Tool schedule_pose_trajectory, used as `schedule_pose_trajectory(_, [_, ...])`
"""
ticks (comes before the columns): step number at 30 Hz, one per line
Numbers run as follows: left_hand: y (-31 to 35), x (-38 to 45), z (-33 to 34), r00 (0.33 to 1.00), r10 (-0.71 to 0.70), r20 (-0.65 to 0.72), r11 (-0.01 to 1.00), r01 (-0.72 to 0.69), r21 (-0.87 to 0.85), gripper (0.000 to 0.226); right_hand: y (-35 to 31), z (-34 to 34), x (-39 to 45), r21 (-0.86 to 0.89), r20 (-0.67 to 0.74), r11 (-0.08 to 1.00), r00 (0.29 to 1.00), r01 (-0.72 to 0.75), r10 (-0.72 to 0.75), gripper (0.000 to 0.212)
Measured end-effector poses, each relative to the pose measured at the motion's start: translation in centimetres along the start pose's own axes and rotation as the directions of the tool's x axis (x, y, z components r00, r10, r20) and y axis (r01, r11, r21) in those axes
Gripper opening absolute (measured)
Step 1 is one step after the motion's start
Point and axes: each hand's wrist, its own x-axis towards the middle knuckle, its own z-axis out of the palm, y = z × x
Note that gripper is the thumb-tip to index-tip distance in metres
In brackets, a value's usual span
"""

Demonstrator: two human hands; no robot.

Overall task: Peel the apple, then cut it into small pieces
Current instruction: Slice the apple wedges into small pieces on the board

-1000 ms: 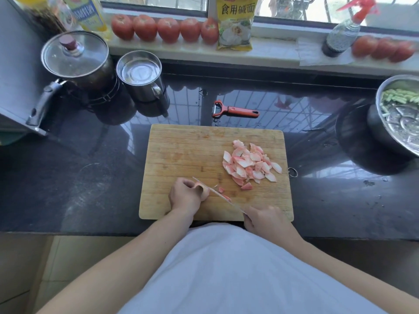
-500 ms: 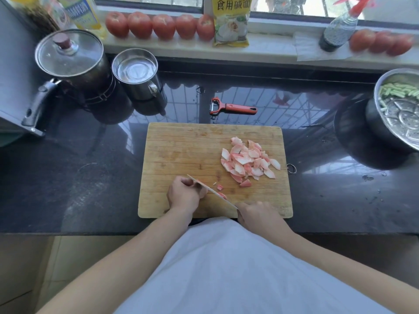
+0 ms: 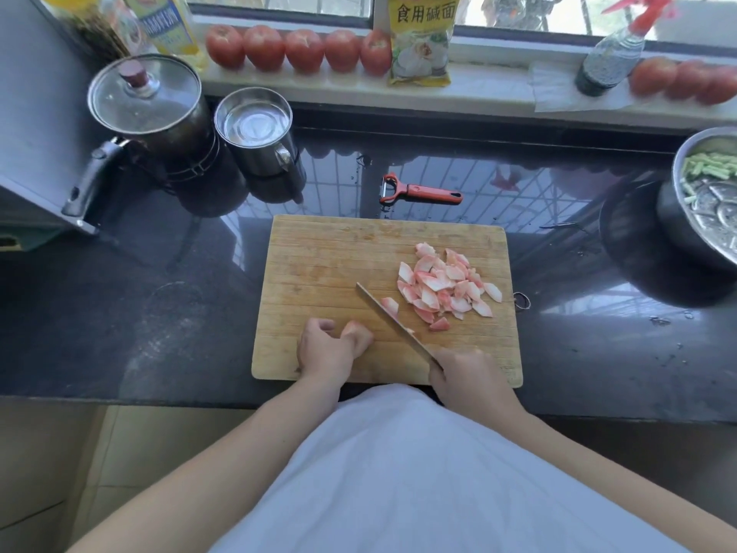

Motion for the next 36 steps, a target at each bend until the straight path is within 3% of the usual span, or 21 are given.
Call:
schedule_pose_trajectory(2, [-0.1, 0.1, 0.2, 1.000, -0.022, -0.018, 0.999, 0.022, -0.026, 0.029, -0.2, -0.3, -0.5, -0.011, -0.066, 0.994, 0.992, 0.110, -0.110, 0.013])
schedule_pose_trajectory(6, [0.3, 0.1, 0.6, 0.997, -0.070, -0.028, 0.996, 0.068, -0.063, 0.020, -0.2, 0.5, -0.7, -0.082, -0.016, 0.977, 0.980, 0.196, -0.198, 0.006])
schedule_pose_trajectory(18, [0.8, 0.2, 1.0, 0.992, -0.122, -0.029, 0.986, 0.118, -0.115, 0.034, 0.5, 0.9, -0.9, -0.111, 0.035, 0.979, 0.985, 0.173, -0.170, 0.009])
schedule_pose_trajectory(22, [0.7, 0.3, 0.9, 0.991, -0.136, -0.019, 0.984, 0.133, -0.121, 0.036, 0.3, 0.2, -0.9, -0.176, 0.111, 0.965, 0.978, 0.194, -0.177, 0.026])
schedule_pose_trajectory(25, [0.9, 0.3, 0.8, 0.991, -0.136, -0.016, 0.984, 0.133, -0.117, 0.035, -0.4, 0.0, -0.6, -0.225, 0.178, 0.960, 0.976, 0.164, -0.125, 0.003])
schedule_pose_trajectory(27, [1.0, 0.3, 0.7, 0.992, -0.126, -0.010, 0.985, 0.124, -0.124, 0.034, -1.0, -0.5, -0.3, -0.224, 0.266, 0.964, 0.960, 0.146, -0.084, 0.017])
schedule_pose_trajectory(29, [1.1, 0.4, 0.7, 0.992, -0.122, -0.007, 0.985, 0.120, -0.125, 0.031, -1.7, -0.8, 0.4, -0.223, 0.299, 0.965, 0.952, 0.136, -0.065, 0.018])
schedule_pose_trajectory(36, [1.1, 0.0, 0.7, 0.998, -0.029, -0.048, 0.998, 0.027, -0.051, 0.019, -3.7, 0.7, 3.5, -0.202, 0.227, 0.970, 0.970, 0.134, -0.087, 0.010])
